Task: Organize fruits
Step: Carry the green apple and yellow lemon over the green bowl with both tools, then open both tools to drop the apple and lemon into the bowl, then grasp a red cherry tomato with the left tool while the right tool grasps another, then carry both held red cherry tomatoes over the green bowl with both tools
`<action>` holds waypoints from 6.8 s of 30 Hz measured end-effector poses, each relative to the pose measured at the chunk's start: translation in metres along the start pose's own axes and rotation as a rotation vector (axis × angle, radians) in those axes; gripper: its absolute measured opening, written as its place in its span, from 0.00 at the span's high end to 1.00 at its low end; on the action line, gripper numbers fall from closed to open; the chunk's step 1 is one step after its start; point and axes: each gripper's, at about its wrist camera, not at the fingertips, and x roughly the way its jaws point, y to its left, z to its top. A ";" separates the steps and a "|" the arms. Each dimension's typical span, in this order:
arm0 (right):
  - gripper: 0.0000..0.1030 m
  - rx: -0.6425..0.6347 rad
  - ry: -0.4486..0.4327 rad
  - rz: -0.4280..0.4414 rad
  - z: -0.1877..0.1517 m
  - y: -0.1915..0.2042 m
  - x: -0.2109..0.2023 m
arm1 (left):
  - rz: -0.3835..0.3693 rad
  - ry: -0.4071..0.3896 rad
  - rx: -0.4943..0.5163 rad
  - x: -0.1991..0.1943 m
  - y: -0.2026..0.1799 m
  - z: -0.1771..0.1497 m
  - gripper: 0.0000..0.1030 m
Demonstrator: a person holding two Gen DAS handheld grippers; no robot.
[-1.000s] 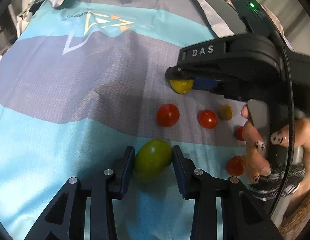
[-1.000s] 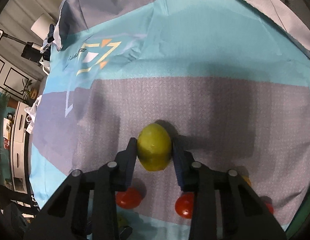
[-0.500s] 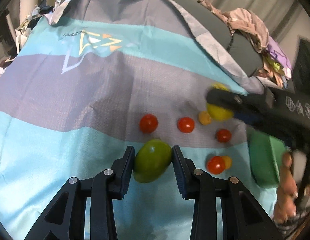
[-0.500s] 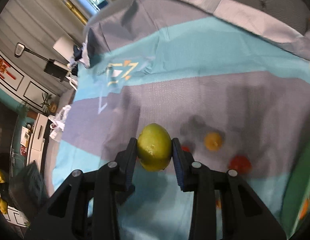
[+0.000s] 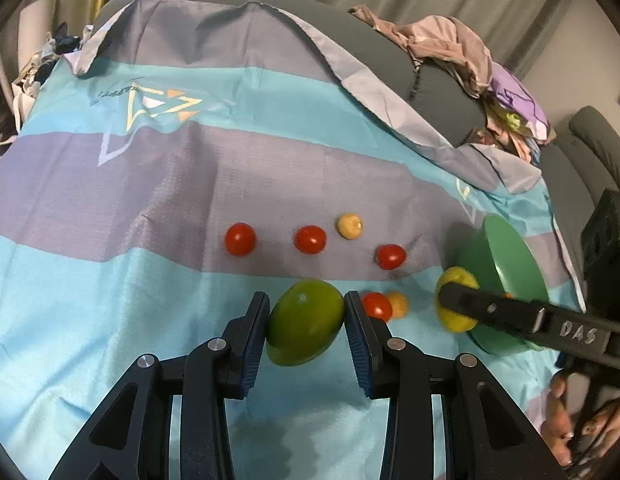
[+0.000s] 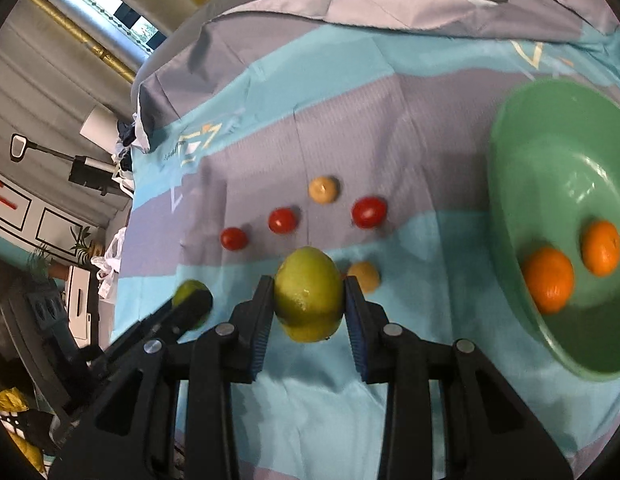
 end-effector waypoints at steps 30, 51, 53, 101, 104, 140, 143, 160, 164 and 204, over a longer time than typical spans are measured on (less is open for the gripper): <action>0.66 0.042 -0.136 0.135 -0.007 -0.030 -0.065 | -0.046 -0.098 0.024 -0.028 -0.063 0.004 0.63; 0.66 0.178 -0.340 0.000 -0.001 -0.111 -0.138 | -0.212 0.001 0.169 0.022 -0.181 0.008 0.63; 0.66 0.192 -0.342 -0.024 0.000 -0.119 -0.139 | -0.209 0.021 0.187 0.030 -0.190 0.006 0.63; 0.33 0.254 -0.283 -0.151 0.003 -0.141 -0.127 | -0.321 0.092 0.199 0.030 -0.179 0.007 0.51; 0.33 0.209 -0.297 -0.139 0.005 -0.121 -0.127 | -0.262 0.046 0.168 0.008 -0.147 0.018 0.51; 0.59 -0.283 0.120 -0.203 0.008 0.029 0.069 | 0.075 0.105 -0.143 0.075 0.055 0.039 0.71; 0.59 -0.296 0.128 -0.217 0.006 0.030 0.073 | 0.068 0.095 -0.160 0.074 0.058 0.038 0.74; 0.70 -0.293 0.142 -0.198 -0.003 0.026 0.078 | 0.043 0.079 -0.156 0.062 0.047 0.034 0.74; 0.70 -0.275 0.118 -0.170 -0.003 0.027 0.066 | 0.033 0.060 -0.132 0.052 0.038 0.034 0.74; 0.70 0.011 -0.265 -0.085 0.024 -0.050 -0.103 | -0.230 -0.066 0.123 -0.021 -0.099 0.023 0.74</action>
